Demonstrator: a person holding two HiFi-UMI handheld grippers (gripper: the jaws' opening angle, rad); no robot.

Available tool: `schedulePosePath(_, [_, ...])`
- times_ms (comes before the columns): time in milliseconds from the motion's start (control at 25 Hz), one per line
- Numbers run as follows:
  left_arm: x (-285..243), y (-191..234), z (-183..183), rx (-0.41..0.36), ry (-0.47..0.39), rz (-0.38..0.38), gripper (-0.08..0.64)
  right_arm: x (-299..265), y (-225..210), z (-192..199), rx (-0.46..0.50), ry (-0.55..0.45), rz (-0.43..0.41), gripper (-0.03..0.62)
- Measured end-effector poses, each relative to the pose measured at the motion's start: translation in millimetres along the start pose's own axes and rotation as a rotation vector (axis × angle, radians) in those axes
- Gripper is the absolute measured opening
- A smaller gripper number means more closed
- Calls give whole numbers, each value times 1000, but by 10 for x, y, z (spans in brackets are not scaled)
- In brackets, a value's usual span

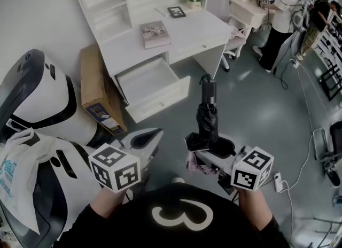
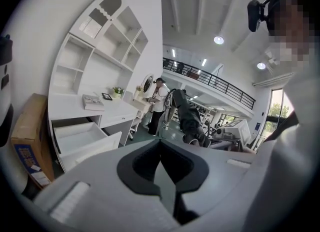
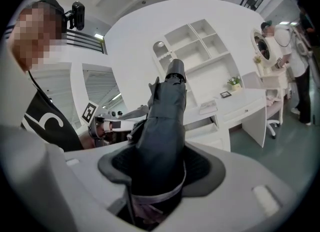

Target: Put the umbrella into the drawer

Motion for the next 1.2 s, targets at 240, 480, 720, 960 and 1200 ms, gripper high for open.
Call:
schedulePosePath(240, [-232, 121, -232, 3, -44, -23, 8, -162, -421, -203, 54, 39, -36, 249])
schedulePosePath(480, [-307, 370, -350, 32, -57, -61, 8, -497, -645, -293, 91, 91, -80, 249])
schedulePosePath(720, [-483, 838, -544, 76, -71, -88, 8, -971, -914, -319, 111, 167, -115, 249])
schedulePosePath(960, [-826, 1412, -801, 135, -58, -106, 8, -1490, -1337, -392, 87, 235, -144, 249])
schedulePosePath(1200, [-1111, 2038, -1194, 161, -47, -127, 8, -2141, -1828, -581, 97, 306, -177, 249])
Point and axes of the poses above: the fingertips, and each gripper's own axes: x backward along the fingers, y to its left, z out of its underside, the point moved 5 cm from there along x, backward along the fingers, and after that the axes turned 11 degrees about x, right-handed, at the moved point
